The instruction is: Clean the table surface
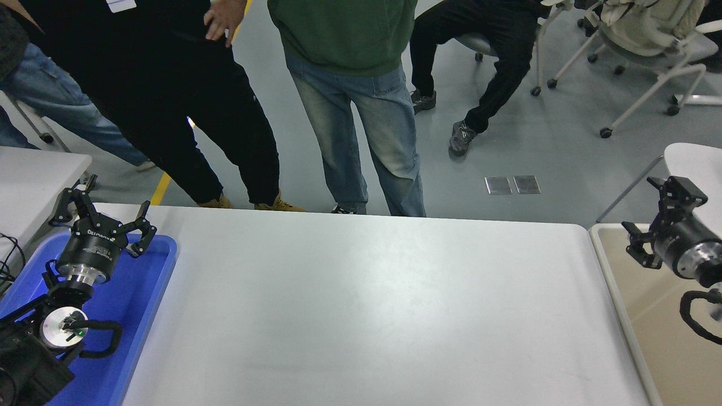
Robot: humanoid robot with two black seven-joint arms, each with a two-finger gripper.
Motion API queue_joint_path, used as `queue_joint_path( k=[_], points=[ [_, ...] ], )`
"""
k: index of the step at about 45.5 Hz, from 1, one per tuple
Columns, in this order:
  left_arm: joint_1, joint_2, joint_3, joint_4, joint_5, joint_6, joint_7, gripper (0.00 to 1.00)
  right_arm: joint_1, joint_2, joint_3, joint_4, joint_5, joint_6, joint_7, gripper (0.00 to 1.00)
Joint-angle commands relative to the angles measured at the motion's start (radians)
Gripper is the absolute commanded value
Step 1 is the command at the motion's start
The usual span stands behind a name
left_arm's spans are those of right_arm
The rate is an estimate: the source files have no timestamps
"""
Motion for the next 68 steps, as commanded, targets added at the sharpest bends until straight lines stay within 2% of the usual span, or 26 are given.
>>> queue_joint_path(
  k=[1, 7, 22, 38, 68],
  points=[
    [0.000, 0.000, 0.000, -0.001, -0.001, 0.001, -0.001, 1.00, -0.103, 0.131, 0.179, 0.093, -0.001, -0.006, 0.001, 1.00],
    [0.002, 0.000, 0.000, -0.001, -0.001, -0.001, -0.001, 1.00, -0.135, 0.249, 0.265, 0.093, -0.011, -0.001, 0.001, 1.00],
    [0.002, 0.000, 0.000, -0.001, 0.001, 0.001, -0.001, 1.00, -0.152, 0.411, 0.322, 0.074, -0.018, -0.001, 0.002, 1.00],
    [0.000, 0.000, 0.000, -0.001, 0.001, 0.001, -0.001, 1.00, -0.118, 0.416, 0.303, -0.032, -0.070, -0.001, 0.004, 1.00],
    [0.002, 0.000, 0.000, 0.001, 0.001, 0.001, 0.001, 1.00, -0.109, 0.418, 0.293, -0.042, -0.216, 0.000, 0.004, 1.00]
  ],
)
